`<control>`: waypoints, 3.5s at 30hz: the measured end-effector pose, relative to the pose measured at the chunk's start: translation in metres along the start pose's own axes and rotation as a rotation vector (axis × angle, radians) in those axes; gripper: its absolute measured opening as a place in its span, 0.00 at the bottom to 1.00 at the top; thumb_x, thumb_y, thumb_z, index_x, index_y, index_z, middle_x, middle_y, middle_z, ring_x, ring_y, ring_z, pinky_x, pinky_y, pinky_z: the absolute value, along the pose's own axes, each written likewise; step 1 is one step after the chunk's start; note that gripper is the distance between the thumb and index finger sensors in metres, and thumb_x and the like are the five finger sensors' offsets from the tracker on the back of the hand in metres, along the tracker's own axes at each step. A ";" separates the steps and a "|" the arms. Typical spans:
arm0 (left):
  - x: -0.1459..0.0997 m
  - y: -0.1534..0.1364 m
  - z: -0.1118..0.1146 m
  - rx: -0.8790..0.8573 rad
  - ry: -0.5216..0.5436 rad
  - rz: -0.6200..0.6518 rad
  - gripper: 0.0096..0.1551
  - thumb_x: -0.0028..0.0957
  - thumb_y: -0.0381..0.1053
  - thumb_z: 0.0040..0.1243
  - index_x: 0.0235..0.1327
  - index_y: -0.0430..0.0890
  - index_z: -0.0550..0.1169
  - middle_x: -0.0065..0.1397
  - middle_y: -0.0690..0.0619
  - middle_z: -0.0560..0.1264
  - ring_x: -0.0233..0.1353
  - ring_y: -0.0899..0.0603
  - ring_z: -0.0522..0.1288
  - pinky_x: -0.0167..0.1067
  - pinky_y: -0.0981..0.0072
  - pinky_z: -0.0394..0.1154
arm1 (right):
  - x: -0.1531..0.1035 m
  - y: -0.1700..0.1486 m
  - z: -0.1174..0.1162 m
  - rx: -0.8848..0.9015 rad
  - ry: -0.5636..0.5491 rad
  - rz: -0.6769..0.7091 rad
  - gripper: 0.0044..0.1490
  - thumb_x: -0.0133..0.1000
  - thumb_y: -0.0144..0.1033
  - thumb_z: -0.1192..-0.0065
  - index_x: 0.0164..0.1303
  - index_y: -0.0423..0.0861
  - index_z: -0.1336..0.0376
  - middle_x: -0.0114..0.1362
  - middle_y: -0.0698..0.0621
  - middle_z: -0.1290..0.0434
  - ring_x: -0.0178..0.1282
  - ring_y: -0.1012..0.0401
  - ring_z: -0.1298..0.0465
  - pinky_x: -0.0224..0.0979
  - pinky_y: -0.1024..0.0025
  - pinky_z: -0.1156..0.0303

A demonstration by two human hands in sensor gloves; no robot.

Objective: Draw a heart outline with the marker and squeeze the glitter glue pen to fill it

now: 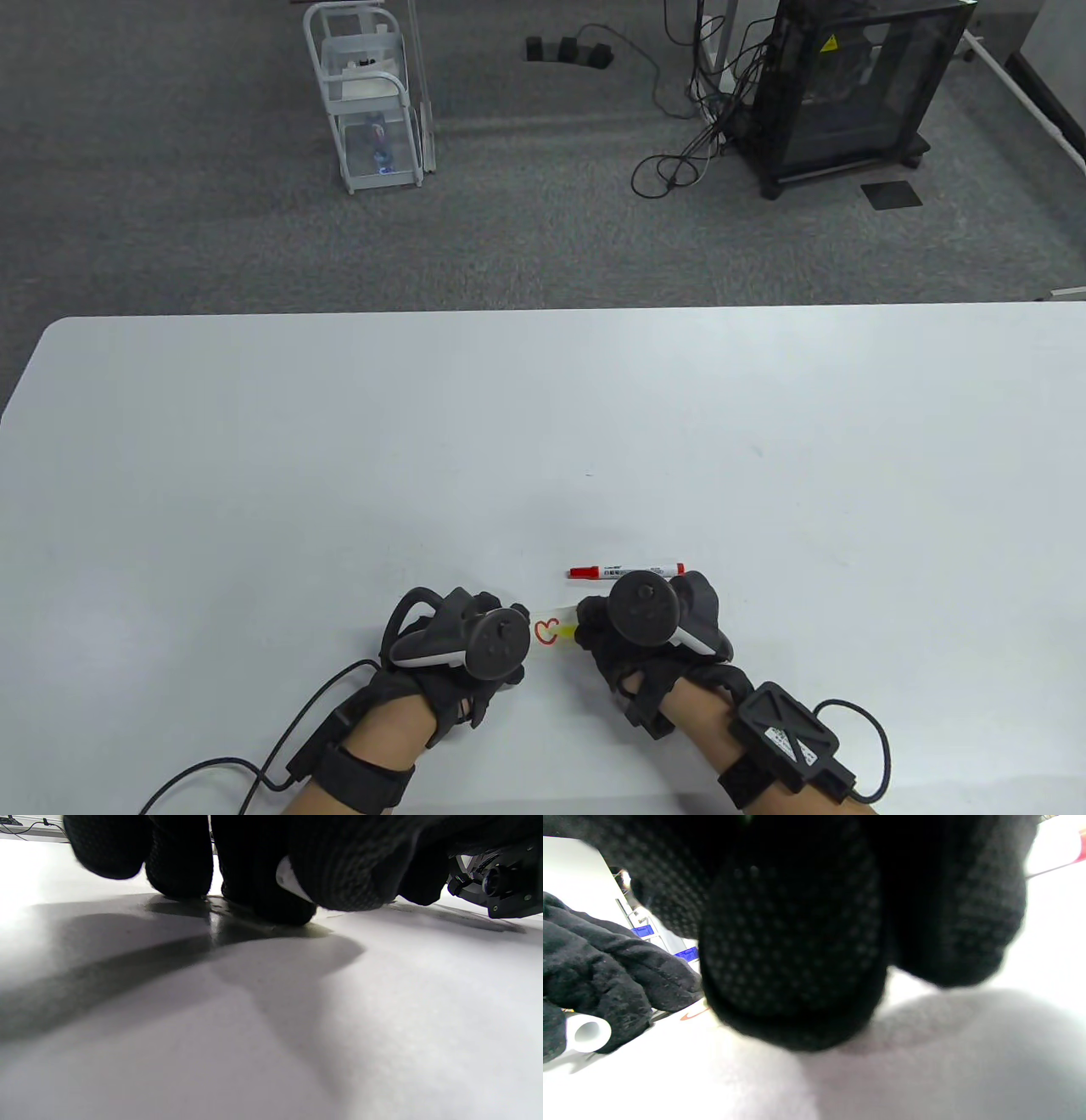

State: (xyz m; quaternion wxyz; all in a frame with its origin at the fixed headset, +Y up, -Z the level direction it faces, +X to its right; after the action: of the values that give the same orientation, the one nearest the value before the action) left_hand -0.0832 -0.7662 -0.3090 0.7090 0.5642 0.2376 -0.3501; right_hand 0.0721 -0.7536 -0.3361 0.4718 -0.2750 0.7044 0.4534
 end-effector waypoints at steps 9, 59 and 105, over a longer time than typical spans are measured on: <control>0.000 0.000 0.000 0.003 0.000 -0.001 0.25 0.48 0.56 0.65 0.54 0.44 0.82 0.78 0.50 0.72 0.75 0.33 0.69 0.62 0.42 0.71 | 0.000 0.000 0.000 -0.008 -0.002 -0.005 0.28 0.47 0.39 0.26 0.50 0.35 0.23 0.38 0.45 0.12 0.23 0.66 0.10 0.32 0.70 0.10; 0.001 0.001 0.001 0.010 -0.002 -0.002 0.25 0.49 0.56 0.65 0.54 0.44 0.82 0.78 0.50 0.72 0.75 0.33 0.70 0.62 0.42 0.71 | 0.000 -0.010 -0.001 0.079 0.065 -0.001 0.29 0.48 0.40 0.29 0.53 0.36 0.25 0.41 0.45 0.13 0.27 0.64 0.11 0.36 0.67 0.12; 0.001 0.000 0.001 0.000 -0.001 -0.009 0.25 0.49 0.55 0.65 0.54 0.44 0.82 0.78 0.50 0.72 0.75 0.33 0.69 0.62 0.42 0.71 | -0.002 -0.003 -0.002 0.072 0.061 0.025 0.30 0.50 0.40 0.30 0.55 0.35 0.26 0.43 0.44 0.13 0.28 0.64 0.10 0.36 0.66 0.11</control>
State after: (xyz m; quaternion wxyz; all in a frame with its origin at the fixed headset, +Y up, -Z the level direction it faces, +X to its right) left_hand -0.0825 -0.7670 -0.3093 0.7076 0.5630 0.2398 -0.3533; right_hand 0.0741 -0.7571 -0.3348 0.4540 -0.2626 0.7377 0.4252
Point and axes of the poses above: the tracker on the back of each hand, its own y axis roughly to the thumb side, its own x axis roughly from the wrist to the fingertips, z = x × y, the point moved 4 cm from there along x, roughly from the wrist to the fingertips
